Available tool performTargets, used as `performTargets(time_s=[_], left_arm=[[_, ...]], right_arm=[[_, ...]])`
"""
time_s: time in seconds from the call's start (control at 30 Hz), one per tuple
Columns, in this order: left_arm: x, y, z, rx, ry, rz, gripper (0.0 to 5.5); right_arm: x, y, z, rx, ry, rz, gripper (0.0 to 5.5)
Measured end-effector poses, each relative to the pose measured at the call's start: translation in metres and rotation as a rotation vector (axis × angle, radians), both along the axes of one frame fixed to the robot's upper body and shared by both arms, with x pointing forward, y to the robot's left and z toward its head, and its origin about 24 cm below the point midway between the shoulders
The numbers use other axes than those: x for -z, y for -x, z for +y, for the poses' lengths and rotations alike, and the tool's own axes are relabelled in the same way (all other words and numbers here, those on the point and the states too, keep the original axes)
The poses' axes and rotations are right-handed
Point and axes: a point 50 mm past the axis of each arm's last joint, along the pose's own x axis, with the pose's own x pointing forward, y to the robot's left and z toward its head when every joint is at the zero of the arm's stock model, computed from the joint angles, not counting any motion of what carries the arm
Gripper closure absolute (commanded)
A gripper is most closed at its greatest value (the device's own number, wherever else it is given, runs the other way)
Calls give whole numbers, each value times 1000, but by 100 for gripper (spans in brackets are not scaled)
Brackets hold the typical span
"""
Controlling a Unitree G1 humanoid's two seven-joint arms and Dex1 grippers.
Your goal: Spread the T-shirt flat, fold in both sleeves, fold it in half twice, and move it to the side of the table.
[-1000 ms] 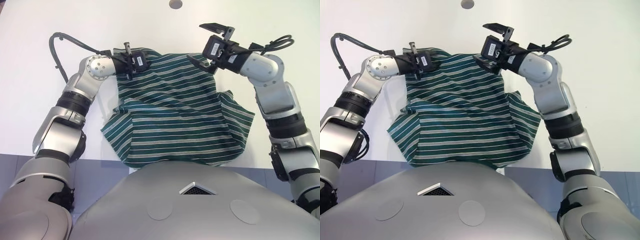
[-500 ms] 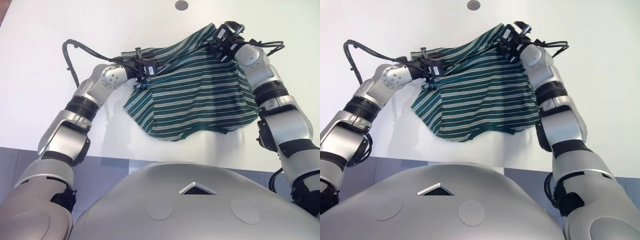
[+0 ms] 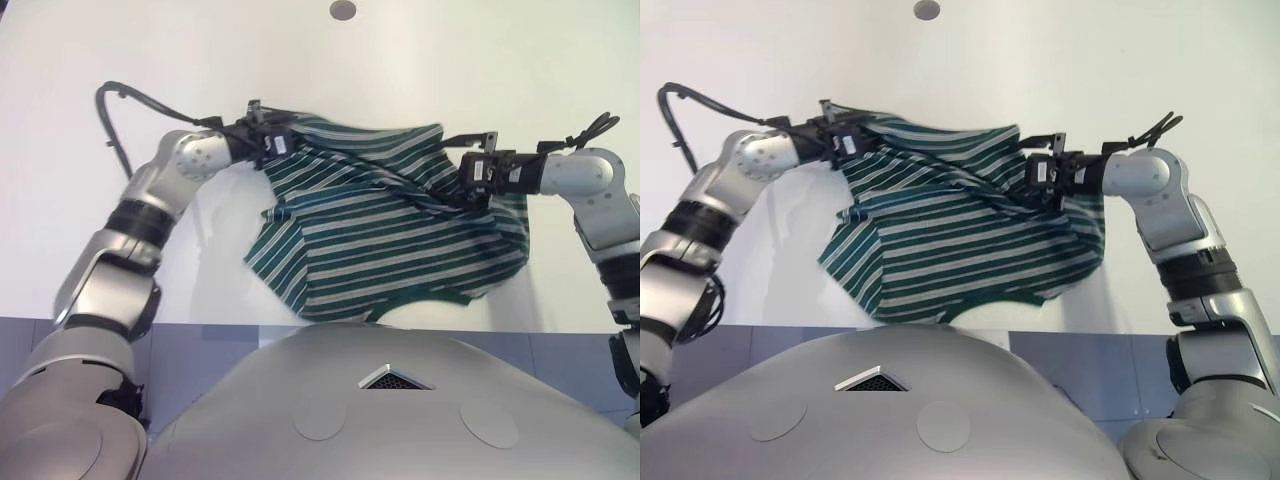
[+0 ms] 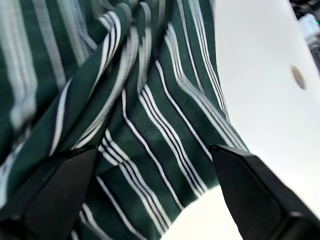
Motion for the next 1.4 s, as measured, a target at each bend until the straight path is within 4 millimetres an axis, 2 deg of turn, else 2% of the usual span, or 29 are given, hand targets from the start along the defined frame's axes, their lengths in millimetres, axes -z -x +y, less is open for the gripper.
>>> performTargets(time_s=[0.07,0.13,0.2,0.27,0.4,0.5,0.53,0.6,0.67,0.7,0.8,0.87,0.93,1.07,1.17,1.27,1.33,1.4], left_arm=[[-9,31,12,80,38,125,384],[-14,54,19,102,92,314,384],[-28,46,20,41,202,378,384],[-54,31,13,36,337,357,384],[-107,3,-17,107,734,391,384],[-120,-8,-28,115,889,460,384],[-122,-17,-35,92,925,448,384],[-113,-34,-54,26,846,391,384],[-80,-40,-84,-6,679,384,384],[-70,-41,-91,1,604,360,384],[-38,-28,-124,144,368,332,384],[-22,-20,-136,237,249,316,384],[-8,-18,-132,264,155,332,384],[-4,-31,-140,293,51,202,384],[-3,-42,-138,245,31,143,384],[0,-45,-129,211,63,157,384],[1,-42,-106,209,88,180,384],[-4,-46,-65,169,70,218,384]], right_arm=[[-4,17,3,-34,-3,55,132],[-6,21,2,-11,11,78,132],[-15,9,0,61,10,12,132],[-27,-4,5,94,-20,-66,132],[-29,-9,29,68,-92,-99,132],[-22,-7,36,48,-68,-86,132],[-19,-5,41,35,-78,-76,132],[-14,-2,45,16,-60,-66,132],[-6,4,50,-10,-38,-42,132],[-5,6,51,-19,-35,-40,132],[-1,13,56,-43,-47,-20,132],[2,14,57,-48,-44,-19,132],[3,14,57,-55,-41,-27,132],[7,14,57,-45,-35,-30,132],[7,14,57,-45,-33,-29,132],[7,14,54,-40,-19,-34,132],[7,15,53,-38,-19,-43,132],[7,15,52,-41,-20,-56,132]])
